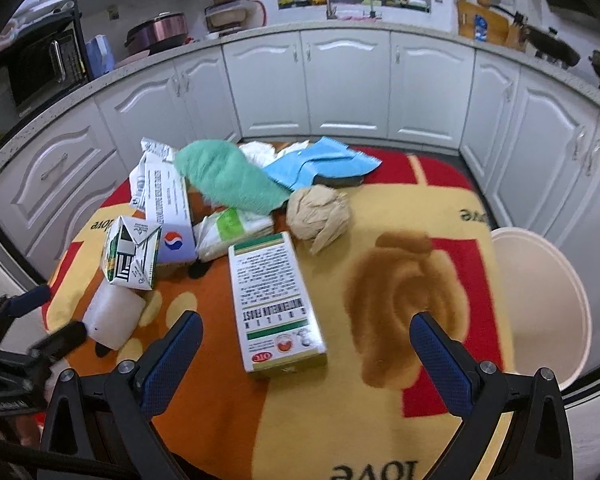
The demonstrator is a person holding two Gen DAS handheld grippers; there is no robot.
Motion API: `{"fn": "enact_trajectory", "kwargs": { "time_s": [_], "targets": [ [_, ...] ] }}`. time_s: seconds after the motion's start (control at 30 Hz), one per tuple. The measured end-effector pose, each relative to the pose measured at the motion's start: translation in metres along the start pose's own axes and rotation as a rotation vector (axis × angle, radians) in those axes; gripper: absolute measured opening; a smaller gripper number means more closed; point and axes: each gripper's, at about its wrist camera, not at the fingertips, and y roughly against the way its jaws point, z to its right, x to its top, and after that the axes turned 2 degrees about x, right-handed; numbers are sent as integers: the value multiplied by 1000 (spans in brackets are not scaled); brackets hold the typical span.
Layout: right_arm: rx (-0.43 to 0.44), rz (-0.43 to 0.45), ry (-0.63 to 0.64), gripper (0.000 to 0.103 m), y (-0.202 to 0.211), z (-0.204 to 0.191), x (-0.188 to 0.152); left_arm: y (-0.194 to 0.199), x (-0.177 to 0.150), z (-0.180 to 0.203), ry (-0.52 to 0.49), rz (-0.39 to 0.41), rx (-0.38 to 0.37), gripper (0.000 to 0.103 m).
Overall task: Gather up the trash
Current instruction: 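Grasp the white sponge with the left tool while the right tool grasps the green-white medicine box, then carry sponge and box to the beige bin and open both tools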
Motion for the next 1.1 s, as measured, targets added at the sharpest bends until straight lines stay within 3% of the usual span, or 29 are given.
{"fn": "enact_trajectory", "kwargs": {
  "time_s": [0.03, 0.17, 0.23, 0.3, 0.33, 0.73, 0.87, 1.0, 1.1],
  "targets": [
    [6, -11, 4, 101, -4, -1, 1, -4, 1, 1, 0, -4, -1, 101],
    [37, -65, 19, 94, -27, -7, 5, -24, 4, 0, 22, -58, -24, 73],
    [66, -100, 0, 83, -41, -6, 6, -31, 4, -1, 34, -92, -47, 57],
    [98, -131, -26, 63, -51, -2, 7, -36, 3, 0, 43, -116, -70, 31],
    [114, -141, -38, 56, -54, 0, 6, -35, 3, -1, 49, -124, -86, 26],
    [96, -37, -64, 53, 1, 32, -13, 15, 9, 26, -39, -43, -167, 26],
    [70, -69, -70, 53, 9, 42, -22, 18, 9, 43, -71, -32, -170, 26],
    [87, -159, -90, 53, 4, 54, -32, 14, 6, 53, -77, -56, -182, 26],
    [99, -167, -124, 63, 2, 59, -33, 17, 6, 60, -89, -49, -192, 26]
  ]
}}
